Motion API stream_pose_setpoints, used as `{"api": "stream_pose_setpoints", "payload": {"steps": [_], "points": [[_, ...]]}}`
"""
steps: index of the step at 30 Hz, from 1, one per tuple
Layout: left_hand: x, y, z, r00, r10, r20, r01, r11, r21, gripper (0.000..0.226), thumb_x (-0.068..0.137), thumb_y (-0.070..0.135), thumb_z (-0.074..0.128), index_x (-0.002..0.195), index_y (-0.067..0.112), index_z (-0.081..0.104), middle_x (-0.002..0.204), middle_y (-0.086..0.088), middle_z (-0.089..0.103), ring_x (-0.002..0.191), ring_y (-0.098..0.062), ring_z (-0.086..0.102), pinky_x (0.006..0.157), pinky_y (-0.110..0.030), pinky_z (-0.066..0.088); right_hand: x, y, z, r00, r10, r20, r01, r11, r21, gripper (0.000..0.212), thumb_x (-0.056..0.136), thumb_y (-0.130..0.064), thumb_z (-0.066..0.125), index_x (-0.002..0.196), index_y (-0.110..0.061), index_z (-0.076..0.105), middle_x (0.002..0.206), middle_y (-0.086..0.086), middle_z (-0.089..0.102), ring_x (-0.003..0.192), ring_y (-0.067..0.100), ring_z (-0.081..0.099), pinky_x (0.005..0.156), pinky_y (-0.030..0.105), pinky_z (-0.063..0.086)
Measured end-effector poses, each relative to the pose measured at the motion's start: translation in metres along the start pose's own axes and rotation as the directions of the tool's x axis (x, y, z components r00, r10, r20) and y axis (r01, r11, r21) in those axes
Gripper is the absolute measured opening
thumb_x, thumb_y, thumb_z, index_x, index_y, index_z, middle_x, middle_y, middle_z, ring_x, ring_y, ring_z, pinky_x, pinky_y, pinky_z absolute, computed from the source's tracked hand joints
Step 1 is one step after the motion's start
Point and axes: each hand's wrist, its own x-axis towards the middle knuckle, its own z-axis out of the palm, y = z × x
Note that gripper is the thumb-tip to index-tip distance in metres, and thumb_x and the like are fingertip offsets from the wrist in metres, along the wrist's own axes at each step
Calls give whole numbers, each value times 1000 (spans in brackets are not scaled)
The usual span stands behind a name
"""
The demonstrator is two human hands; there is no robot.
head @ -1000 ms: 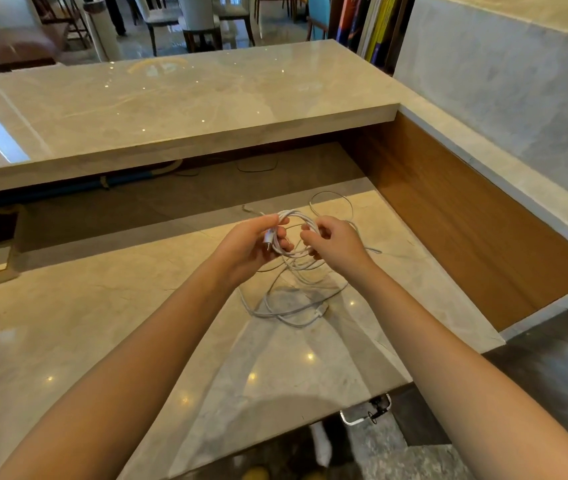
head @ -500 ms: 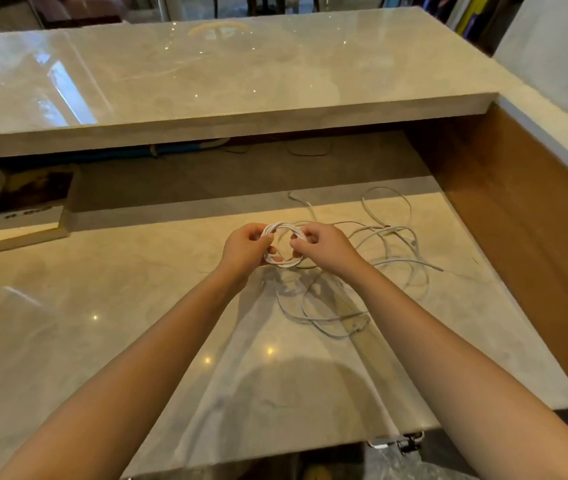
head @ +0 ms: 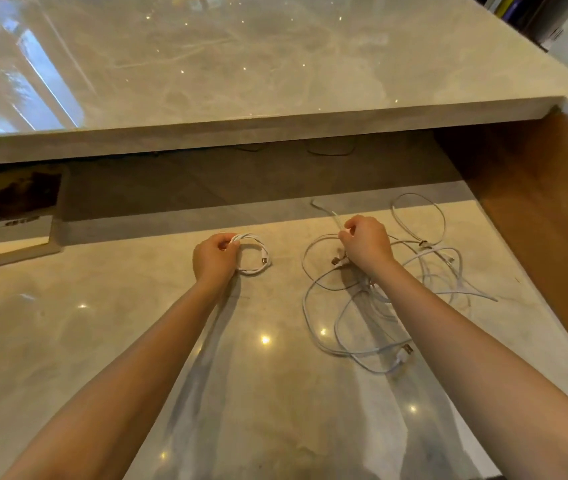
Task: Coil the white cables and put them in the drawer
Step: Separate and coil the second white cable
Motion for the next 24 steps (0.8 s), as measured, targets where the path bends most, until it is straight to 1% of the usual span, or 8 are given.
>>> {"api": "stream_pose_setpoints", "payload": {"steps": [7, 10, 12, 14, 16, 17, 19, 24], "points": [[9, -12, 8, 991, 114, -72, -80, 925, 371, 35, 90, 24, 59, 123, 14, 60, 122, -11, 57, 116, -31, 42, 95, -40, 39, 15, 16, 6, 996, -25, 82, 36, 989, -141, 21, 89, -15, 59, 107, -6, 63, 117, 15, 57, 106, 33, 55, 83, 36, 45], [-19, 15, 11, 921, 389, -1, -362, 858, 365, 31, 89, 21, 59, 119, 14, 59, 119, -12, 54, 112, -28, 43, 93, -35, 35, 15, 17, -6, 989, -60, 133, 71, 994, -79, 27, 89, -19, 60, 113, -6, 61, 113, 14, 61, 100, 30, 59, 81, 35, 46], [-54, 35, 21, 773, 542, 330, -618, 761, 197, 22, 89, 23, 58, 110, 15, 63, 107, -7, 60, 102, -21, 50, 88, -31, 39, 9, 15, -21, 982, -106, 154, 112, 993, -28, 29, 90, -21, 60, 116, -8, 60, 109, 10, 64, 96, 26, 60, 81, 35, 48], [-93, 40, 35, 474, 509, 718, -762, 646, 45, 27, 88, 33, 60, 110, 17, 61, 101, -4, 62, 95, -16, 52, 84, -29, 41, -6, 14, -40, 962, -203, 180, 204, 979, 12, 25, 90, -20, 58, 112, -11, 63, 107, 6, 65, 96, 20, 59, 82, 33, 48], [-122, 29, 53, 198, 457, 867, -906, 424, -16, 35, 82, 38, 65, 110, 16, 61, 98, -5, 63, 92, -18, 52, 79, -32, 42, -30, 16, -62, 920, -307, 244, 294, 952, 87, 18, 89, -20, 59, 104, -16, 67, 102, 0, 66, 94, 14, 59, 81, 26, 47], [-130, 22, 61, 128, 442, 888, -949, 316, -20, 36, 80, 37, 66, 108, 15, 62, 96, -6, 63, 90, -22, 54, 76, -35, 43, -44, 19, -72, 891, -348, 290, 324, 937, 131, 14, 89, -19, 60, 100, -18, 68, 98, -3, 66, 91, 12, 59, 80, 24, 46], [-134, 14, 68, 142, 446, 884, -962, 274, 16, 29, 81, 31, 65, 104, 13, 64, 94, -7, 64, 89, -26, 55, 76, -39, 45, -74, 31, -84, 816, -398, 419, 368, 917, 155, 9, 88, -20, 61, 93, -21, 68, 90, -8, 65, 86, 9, 60, 76, 21, 48], [-126, 25, 66, 306, 410, 859, -865, 497, 71, 22, 84, 31, 64, 101, 18, 67, 97, -1, 62, 94, -14, 50, 82, -29, 42, -127, 77, -54, 703, -359, 614, 533, 838, -121, 17, 84, -32, 61, 97, -22, 62, 98, -3, 61, 92, 16, 53, 79, 34, 45]]}}
